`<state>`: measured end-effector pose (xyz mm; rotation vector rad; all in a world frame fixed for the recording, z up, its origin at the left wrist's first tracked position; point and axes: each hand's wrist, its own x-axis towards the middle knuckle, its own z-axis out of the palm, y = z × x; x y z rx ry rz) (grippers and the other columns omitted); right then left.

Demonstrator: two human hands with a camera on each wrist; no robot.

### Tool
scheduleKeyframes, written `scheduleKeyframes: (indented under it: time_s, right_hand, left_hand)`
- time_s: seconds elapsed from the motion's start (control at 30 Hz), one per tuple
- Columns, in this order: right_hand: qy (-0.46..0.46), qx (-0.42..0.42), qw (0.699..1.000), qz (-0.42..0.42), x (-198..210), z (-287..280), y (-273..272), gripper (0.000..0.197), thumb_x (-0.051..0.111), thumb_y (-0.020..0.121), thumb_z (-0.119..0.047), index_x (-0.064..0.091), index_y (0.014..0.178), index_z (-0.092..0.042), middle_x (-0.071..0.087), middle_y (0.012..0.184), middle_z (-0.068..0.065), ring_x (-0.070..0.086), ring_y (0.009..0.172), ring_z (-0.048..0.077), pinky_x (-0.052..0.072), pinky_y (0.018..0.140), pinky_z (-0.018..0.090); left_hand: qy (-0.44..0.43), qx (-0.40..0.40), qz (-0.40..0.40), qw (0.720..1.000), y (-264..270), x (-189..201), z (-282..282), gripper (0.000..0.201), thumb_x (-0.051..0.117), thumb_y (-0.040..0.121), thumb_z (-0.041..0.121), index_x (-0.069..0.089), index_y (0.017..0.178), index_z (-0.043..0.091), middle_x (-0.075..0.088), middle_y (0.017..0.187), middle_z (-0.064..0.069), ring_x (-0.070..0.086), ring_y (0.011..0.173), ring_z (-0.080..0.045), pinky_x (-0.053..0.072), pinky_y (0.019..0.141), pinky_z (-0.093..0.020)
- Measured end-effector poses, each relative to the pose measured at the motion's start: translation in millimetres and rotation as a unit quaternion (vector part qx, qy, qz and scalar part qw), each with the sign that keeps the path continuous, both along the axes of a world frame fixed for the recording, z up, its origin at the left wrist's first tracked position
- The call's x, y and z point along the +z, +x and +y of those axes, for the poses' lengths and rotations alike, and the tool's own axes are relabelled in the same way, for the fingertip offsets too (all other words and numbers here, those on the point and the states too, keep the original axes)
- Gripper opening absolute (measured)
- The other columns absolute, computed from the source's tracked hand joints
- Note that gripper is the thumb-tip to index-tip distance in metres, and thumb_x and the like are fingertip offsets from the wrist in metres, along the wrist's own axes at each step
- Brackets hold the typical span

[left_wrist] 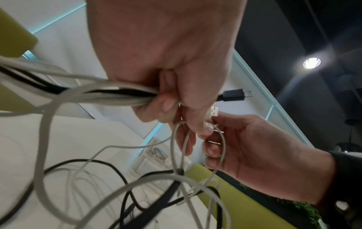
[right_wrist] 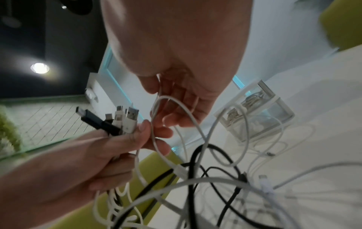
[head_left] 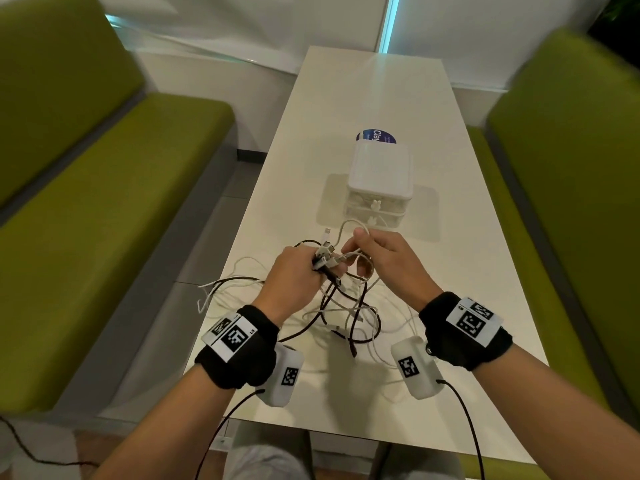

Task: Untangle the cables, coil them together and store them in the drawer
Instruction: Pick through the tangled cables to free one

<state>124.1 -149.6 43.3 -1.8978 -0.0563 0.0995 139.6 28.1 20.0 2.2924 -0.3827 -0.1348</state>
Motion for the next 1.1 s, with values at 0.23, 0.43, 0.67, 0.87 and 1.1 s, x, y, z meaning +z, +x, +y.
scheduleKeyframes:
  time_s: [0.23,0.43,0.67,0.87,1.1]
  right_hand:
    - [-0.035,-0.074,0.996,-0.025,-4,-4,3,0.04,0.044,0.104,-0.035,0.068,0.085,-0.009,0.071,0.071,0.006,0.066,0.062,0.018,0.054,0.067,0.031]
    - [0.019,-0.155,0.987,-0.026,-3,-15,7,0.037,0.042,0.105,-0.032,0.063,0.088,-0.007,0.069,0.071,0.015,0.07,0.062,0.032,0.058,0.065,0.044]
    - [0.085,-0.21,0.972,-0.068,5,-17,8,0.033,0.039,0.107,-0.026,0.061,0.093,-0.006,0.071,0.075,0.017,0.071,0.064,0.032,0.06,0.063,0.038]
    - [0.151,-0.208,0.957,-0.137,21,-22,12,0.029,0.039,0.107,-0.022,0.061,0.098,-0.006,0.075,0.095,0.013,0.074,0.075,0.031,0.06,0.072,0.04]
    - [0.098,-0.096,0.983,-0.124,23,-6,3,0.028,0.043,0.106,-0.026,0.065,0.098,-0.012,0.077,0.095,0.008,0.075,0.078,0.026,0.059,0.076,0.043]
  left_hand:
    - [-0.14,0.044,0.046,0.988,0,3,3,0.026,0.064,0.092,0.013,0.074,0.077,0.031,0.072,0.076,0.016,0.061,0.077,0.01,0.039,0.068,-0.002]
    - [-0.128,0.078,0.031,0.988,1,3,5,0.024,0.064,0.09,0.007,0.077,0.083,0.025,0.065,0.069,0.022,0.056,0.066,0.016,0.036,0.061,0.0]
    - [-0.071,0.04,0.033,0.996,0,-8,3,0.045,0.05,0.083,-0.008,0.073,0.083,0.031,0.072,0.093,0.011,0.065,0.084,-0.002,0.051,0.079,-0.022]
    - [-0.024,0.03,0.054,0.998,0,-14,3,0.032,0.059,0.089,0.005,0.077,0.091,0.032,0.073,0.09,0.017,0.066,0.093,-0.006,0.052,0.086,-0.027]
    - [-0.171,0.085,-0.003,0.982,4,6,-1,0.022,0.06,0.096,0.027,0.072,0.113,0.02,0.072,0.105,0.012,0.062,0.094,0.011,0.043,0.077,-0.003]
